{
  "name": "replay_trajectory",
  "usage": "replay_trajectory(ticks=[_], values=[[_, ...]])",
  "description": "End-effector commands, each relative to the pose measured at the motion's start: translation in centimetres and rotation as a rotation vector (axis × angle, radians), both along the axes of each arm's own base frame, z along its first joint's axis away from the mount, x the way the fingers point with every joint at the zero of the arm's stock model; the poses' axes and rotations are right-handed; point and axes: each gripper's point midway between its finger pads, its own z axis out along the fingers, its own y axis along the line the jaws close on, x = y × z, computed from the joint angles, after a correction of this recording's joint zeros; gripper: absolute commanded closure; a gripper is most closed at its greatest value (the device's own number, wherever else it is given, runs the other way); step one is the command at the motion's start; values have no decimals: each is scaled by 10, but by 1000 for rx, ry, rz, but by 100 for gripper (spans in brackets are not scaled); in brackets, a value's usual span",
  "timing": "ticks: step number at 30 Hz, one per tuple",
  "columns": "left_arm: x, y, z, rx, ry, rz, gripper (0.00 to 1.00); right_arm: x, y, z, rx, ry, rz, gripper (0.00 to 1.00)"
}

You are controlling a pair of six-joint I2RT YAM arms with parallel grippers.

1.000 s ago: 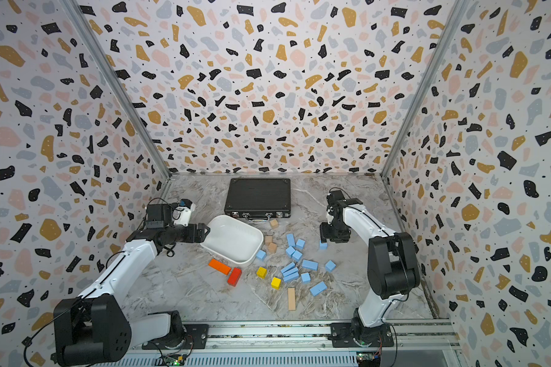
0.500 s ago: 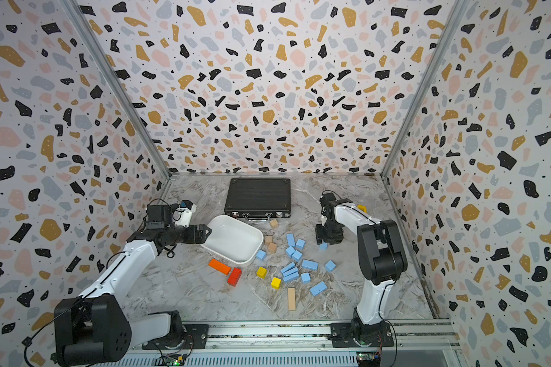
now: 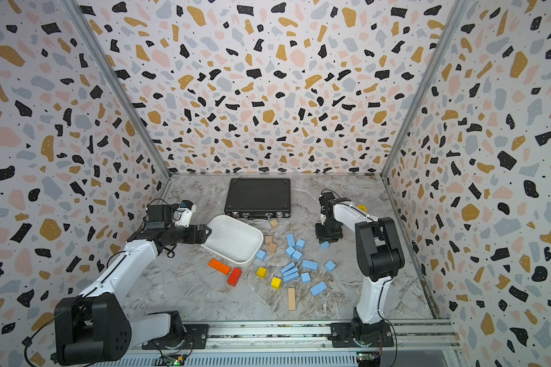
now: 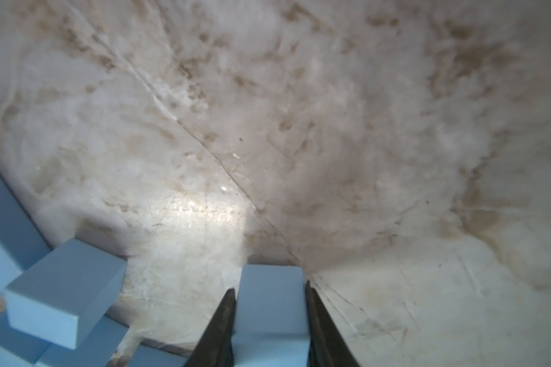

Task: Pick out the blue building blocks
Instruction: Pick up the building block from the center of the board.

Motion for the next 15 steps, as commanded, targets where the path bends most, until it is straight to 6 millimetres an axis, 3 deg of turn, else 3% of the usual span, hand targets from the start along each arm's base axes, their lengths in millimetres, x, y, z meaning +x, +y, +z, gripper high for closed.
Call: replay_trajectory(ticks=[1,6,10,15], values=[[20,10,11,28,-19,44,6,3,-2,31,-6,-62,4,70],[51,14,16,0,26,89,5,6,5,63,51,-141,-15,70],[76,17,-2,-15,94,113,6,4,14,81,104,-177,-29,70],[68,-7,-29,-177,228,97,8,2,24,94,138,-205,-19,69]])
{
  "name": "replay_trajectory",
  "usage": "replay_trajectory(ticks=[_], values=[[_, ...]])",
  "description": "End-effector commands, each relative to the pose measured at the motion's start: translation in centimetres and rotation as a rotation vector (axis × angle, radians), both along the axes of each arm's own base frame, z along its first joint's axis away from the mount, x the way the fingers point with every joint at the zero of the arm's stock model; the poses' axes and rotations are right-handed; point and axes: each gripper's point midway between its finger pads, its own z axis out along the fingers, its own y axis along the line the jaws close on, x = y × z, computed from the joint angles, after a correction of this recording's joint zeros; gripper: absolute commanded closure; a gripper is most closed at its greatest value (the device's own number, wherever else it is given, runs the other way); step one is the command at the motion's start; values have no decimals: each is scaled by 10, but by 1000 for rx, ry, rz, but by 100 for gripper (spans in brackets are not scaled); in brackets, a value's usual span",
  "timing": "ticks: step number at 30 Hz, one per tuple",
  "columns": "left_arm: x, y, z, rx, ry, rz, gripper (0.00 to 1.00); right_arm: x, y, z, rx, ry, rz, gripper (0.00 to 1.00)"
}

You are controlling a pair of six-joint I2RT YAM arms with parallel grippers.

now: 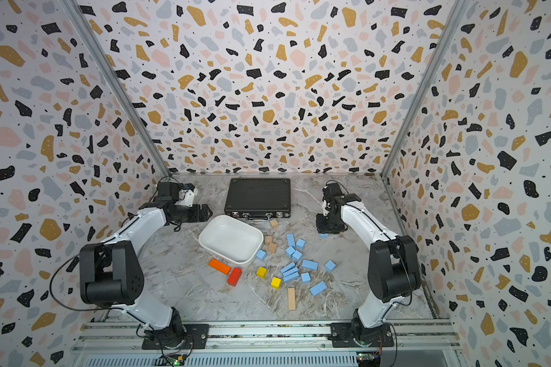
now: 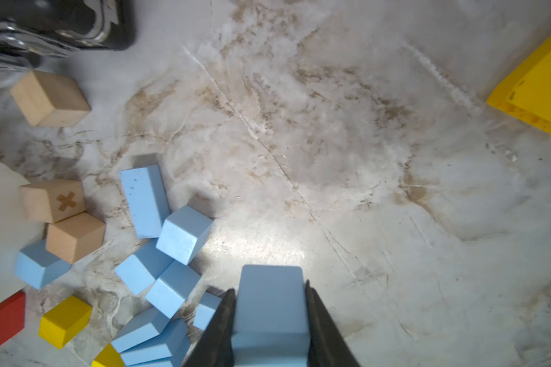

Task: Pick out the blue building blocks
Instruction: Pick up the building block from the center of the board, then adjust the storage box at the center of the board.

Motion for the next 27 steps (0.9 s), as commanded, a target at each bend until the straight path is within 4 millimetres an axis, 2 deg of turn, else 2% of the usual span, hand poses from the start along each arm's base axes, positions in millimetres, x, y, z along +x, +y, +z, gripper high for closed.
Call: replay_trajectory(ticks=[1,4,12,19,25,27], values=[[-17,-20,-11,-153,89,5,8,-1,10,19,41,-19,1,69],[-25,-32,-11,-228,106,-7,8,0,16,22,48,-23,16,69],[-44,-45,2,-303,123,-36,9,5,42,31,61,-28,64,69],[-62,-59,10,-402,149,-46,10,13,67,51,93,-63,100,68],[-78,-66,6,-454,195,-50,11,13,93,57,79,-66,153,68],[-77,-66,12,-452,170,-55,11,13,104,58,77,-75,165,69]])
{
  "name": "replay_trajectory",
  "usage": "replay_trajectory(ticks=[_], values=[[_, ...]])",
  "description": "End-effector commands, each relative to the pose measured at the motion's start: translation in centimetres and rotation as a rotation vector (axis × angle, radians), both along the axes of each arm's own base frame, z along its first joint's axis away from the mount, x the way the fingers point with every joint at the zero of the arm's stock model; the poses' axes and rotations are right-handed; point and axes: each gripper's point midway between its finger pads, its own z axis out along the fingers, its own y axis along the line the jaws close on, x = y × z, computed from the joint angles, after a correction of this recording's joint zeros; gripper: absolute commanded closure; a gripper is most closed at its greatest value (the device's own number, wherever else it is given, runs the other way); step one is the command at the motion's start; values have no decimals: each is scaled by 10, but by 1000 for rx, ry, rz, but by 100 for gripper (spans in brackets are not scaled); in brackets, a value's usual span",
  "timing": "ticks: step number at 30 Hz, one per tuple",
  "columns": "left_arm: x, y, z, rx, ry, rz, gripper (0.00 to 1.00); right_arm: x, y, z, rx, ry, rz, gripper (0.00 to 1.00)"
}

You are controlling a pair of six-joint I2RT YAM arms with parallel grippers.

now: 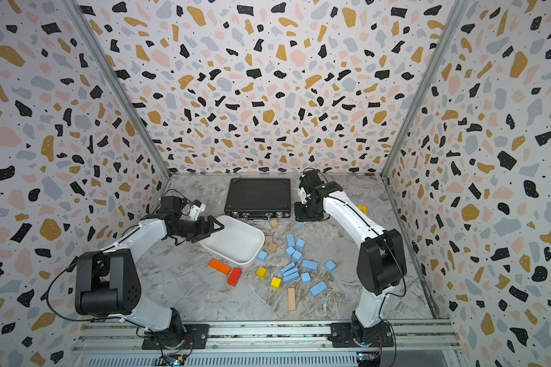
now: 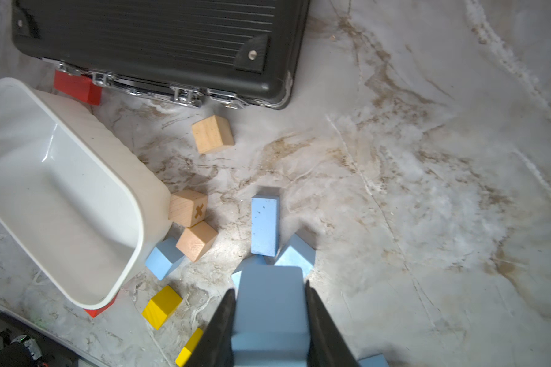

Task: Pick out the blue building blocks
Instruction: Adjust the storage box at the center of the board, then place the building block in the storage box.

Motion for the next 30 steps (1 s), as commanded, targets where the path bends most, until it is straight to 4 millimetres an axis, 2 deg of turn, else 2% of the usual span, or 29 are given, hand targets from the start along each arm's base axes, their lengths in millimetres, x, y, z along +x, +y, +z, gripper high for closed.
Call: replay_trajectory(ticks=[1,4,8,12,14,21,26,30], values=[[-3,-5,16,-36,-36,-5,10,-8,14,9,-17,-4,16,69],[3,5,33,-3,-96,20,8,-11,45,16,7,-58,95,69],[9,40,45,69,-146,137,8,-9,94,28,85,-149,207,69],[5,78,41,115,-152,259,7,-13,148,35,115,-262,415,70],[2,91,38,129,-152,298,7,-14,169,35,100,-300,500,70],[-6,121,37,154,-183,416,5,-17,223,12,66,-297,681,70],[-8,126,37,136,-198,442,5,-15,257,-6,68,-322,744,71],[-8,126,38,135,-202,443,5,-11,276,-20,63,-364,754,72]])
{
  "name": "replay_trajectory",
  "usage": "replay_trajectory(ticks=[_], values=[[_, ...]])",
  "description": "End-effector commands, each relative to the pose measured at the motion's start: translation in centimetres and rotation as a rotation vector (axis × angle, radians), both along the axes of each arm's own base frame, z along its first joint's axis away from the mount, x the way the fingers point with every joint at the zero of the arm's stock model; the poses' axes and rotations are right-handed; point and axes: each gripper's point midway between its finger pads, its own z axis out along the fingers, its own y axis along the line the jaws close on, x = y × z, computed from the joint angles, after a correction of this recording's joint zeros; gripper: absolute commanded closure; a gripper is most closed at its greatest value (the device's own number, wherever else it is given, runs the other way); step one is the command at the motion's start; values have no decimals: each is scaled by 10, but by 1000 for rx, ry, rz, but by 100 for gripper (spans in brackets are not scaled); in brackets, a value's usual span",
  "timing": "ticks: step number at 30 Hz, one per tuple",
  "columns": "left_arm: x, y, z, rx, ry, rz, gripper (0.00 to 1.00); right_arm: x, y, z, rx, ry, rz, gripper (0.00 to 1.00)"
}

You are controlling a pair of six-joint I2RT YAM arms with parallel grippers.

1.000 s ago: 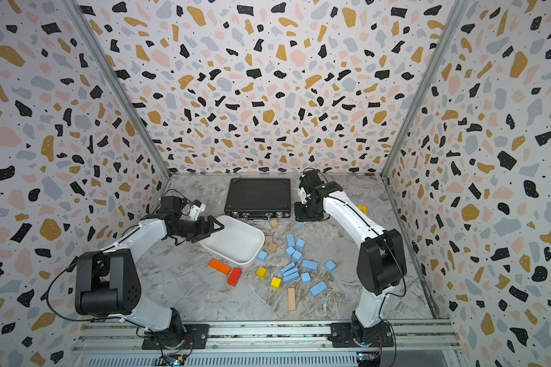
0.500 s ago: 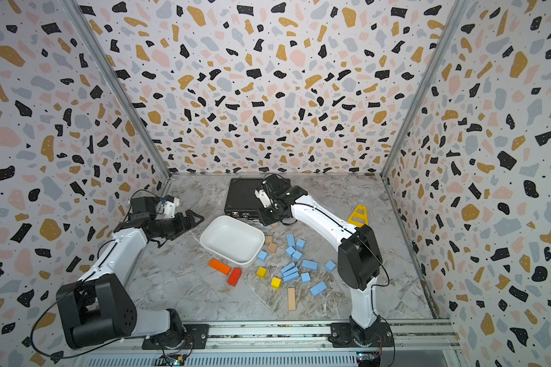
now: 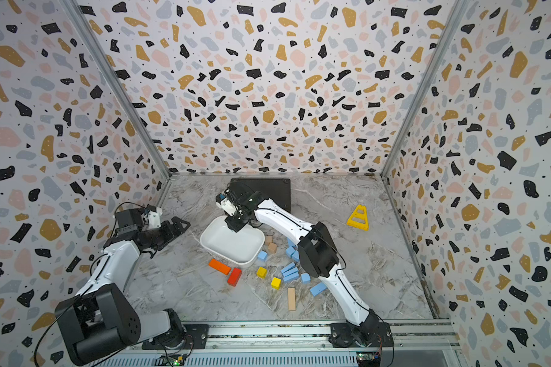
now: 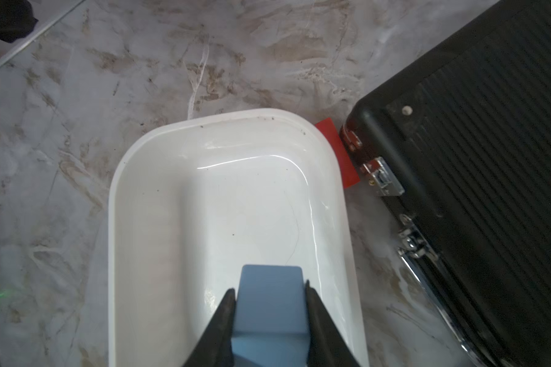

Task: Pick out the blue building blocks
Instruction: Place the building block in the storage box.

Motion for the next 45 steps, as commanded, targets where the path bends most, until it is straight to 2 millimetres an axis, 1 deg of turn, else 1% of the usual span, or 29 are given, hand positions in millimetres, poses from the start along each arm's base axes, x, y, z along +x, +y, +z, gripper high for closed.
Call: replay_trajectory(ticks=[1,8,13,22,27,32,35,38,41,44,45], values=[[4,2,7,8,-42,9,5,2,14,18,36,-77,36,72],[1,1,7,5,-51,9,6,15,33,-1,67,-128,33,72],[1,2,8,12,-59,10,5,20,41,-13,84,-137,30,71],[0,0,7,4,-61,4,6,23,50,-30,89,-122,39,68],[1,-2,8,0,-71,-4,6,25,54,-34,104,-114,33,68],[1,-2,7,7,-75,-11,5,28,56,-39,105,-118,25,62],[1,-1,3,21,-75,-19,5,31,57,-33,107,-129,23,58],[1,0,1,34,-77,-27,6,32,60,-16,131,-153,30,53],[3,-1,4,44,-85,-43,7,35,60,6,155,-195,28,52],[5,-5,12,67,-118,-107,8,38,54,38,177,-237,8,52],[5,-10,17,68,-136,-149,8,38,49,49,181,-246,-4,52]])
